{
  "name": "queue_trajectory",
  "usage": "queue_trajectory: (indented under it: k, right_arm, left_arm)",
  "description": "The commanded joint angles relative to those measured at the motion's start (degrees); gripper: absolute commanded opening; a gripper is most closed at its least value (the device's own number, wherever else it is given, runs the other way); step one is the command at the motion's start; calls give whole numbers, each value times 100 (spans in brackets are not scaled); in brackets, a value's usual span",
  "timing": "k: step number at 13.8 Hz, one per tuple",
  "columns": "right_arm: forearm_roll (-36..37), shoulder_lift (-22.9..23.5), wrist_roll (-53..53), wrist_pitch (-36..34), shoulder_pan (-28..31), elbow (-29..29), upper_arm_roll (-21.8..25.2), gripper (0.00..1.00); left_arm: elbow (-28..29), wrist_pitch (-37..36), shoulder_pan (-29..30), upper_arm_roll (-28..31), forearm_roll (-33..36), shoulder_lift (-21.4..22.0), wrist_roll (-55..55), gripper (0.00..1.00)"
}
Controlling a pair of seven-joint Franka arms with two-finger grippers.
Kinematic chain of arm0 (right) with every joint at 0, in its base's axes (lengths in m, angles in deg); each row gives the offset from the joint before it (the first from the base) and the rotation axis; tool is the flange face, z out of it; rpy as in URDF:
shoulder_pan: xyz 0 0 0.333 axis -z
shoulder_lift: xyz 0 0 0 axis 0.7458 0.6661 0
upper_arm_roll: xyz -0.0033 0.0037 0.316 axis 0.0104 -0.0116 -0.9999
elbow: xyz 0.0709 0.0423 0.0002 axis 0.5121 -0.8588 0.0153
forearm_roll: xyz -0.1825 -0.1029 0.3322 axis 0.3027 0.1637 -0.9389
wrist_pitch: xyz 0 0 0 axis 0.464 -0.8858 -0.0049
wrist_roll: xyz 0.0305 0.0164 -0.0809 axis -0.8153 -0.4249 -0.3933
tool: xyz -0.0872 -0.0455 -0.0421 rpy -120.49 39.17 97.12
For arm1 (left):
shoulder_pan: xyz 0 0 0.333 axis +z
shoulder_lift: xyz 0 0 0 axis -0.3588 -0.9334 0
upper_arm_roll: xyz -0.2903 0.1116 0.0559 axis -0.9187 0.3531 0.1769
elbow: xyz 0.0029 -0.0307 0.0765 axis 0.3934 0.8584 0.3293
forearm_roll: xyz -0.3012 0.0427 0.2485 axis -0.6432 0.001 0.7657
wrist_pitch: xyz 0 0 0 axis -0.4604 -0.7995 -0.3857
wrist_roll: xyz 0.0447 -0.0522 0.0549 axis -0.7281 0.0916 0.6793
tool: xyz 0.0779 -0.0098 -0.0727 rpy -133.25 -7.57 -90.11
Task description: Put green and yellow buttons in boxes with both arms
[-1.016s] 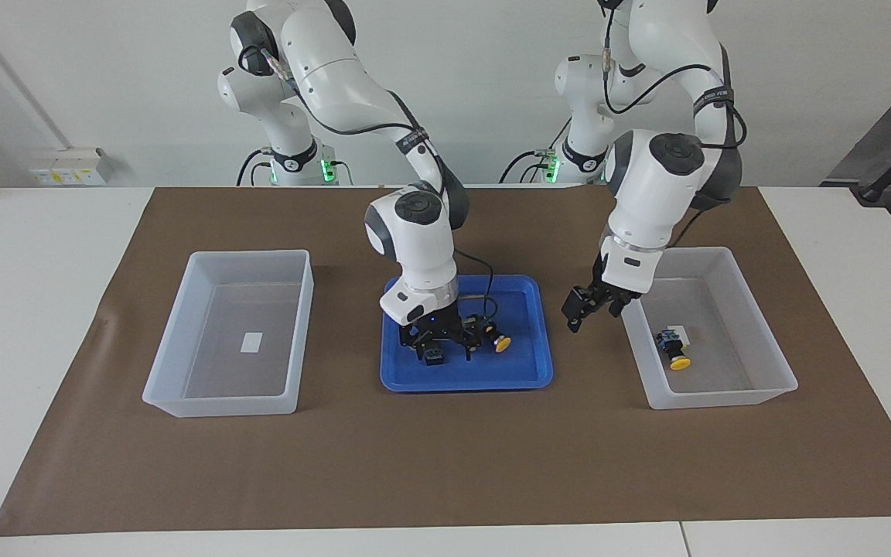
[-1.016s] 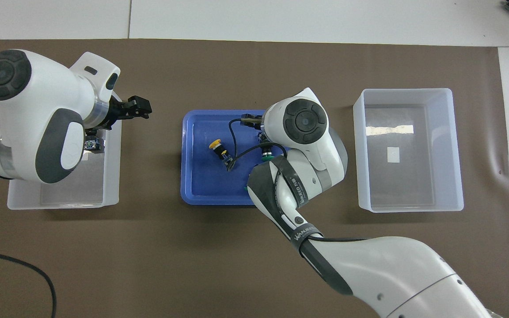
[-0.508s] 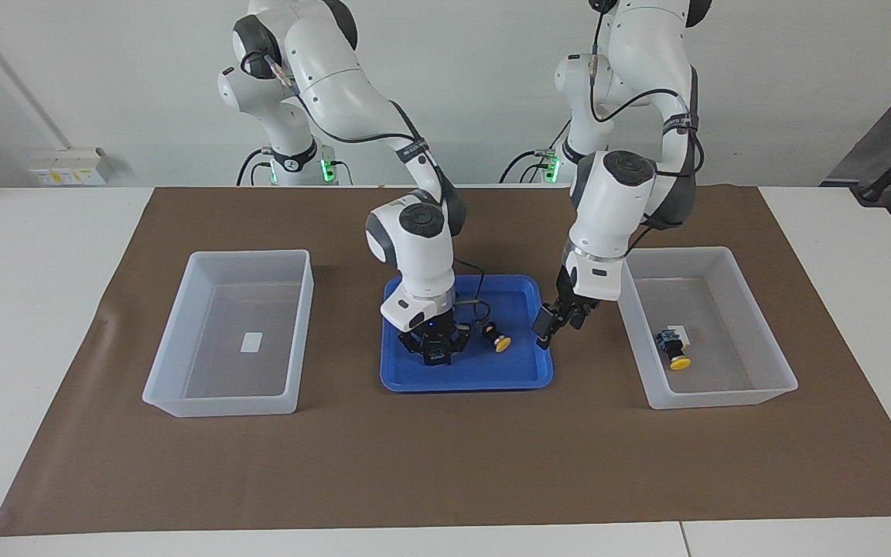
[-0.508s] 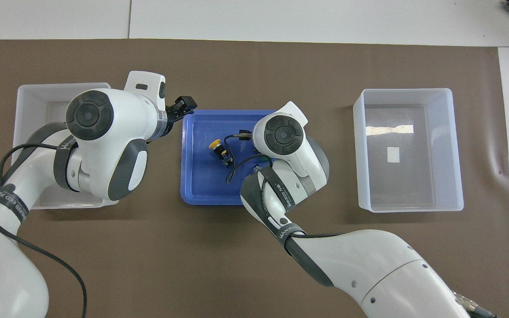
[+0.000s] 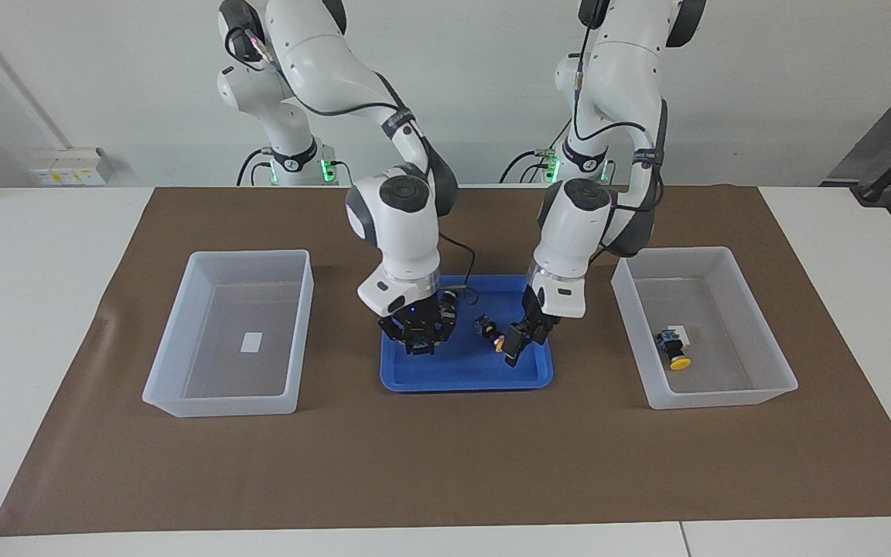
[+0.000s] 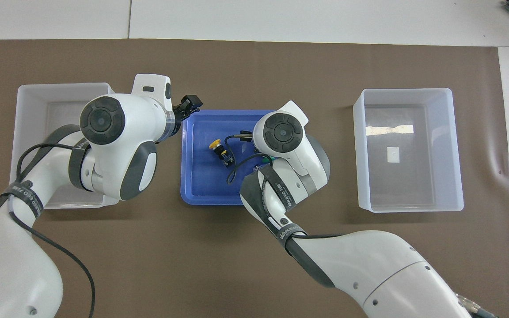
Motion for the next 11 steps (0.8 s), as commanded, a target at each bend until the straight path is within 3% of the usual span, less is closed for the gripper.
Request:
queue_trajectory:
  k: [1, 4, 7, 9, 11]
  right_arm:
    - [2, -734, -925, -704, 687, -179, -75, 0]
    - [-7, -937, -2295, -1031, 1461, -284, -75, 0]
    - [-7, -1174, -3386, -498, 2112, -1125, -75, 0]
    - [-7, -1210, -3636, 248, 2315, -1688, -66, 0]
    - [-7, -1026, -3801, 1004, 2604, -2049, -75, 0]
  left_arm:
    - [183, 211, -232, 79, 19, -55, 126, 95]
    - [473, 369, -478, 88, 19, -46, 143, 91]
    - [868, 808, -671, 88, 19, -55, 249, 81]
    - [870, 810, -663, 88, 19, -55, 240, 54]
    - [835, 766, -654, 88, 19, -55, 240, 16]
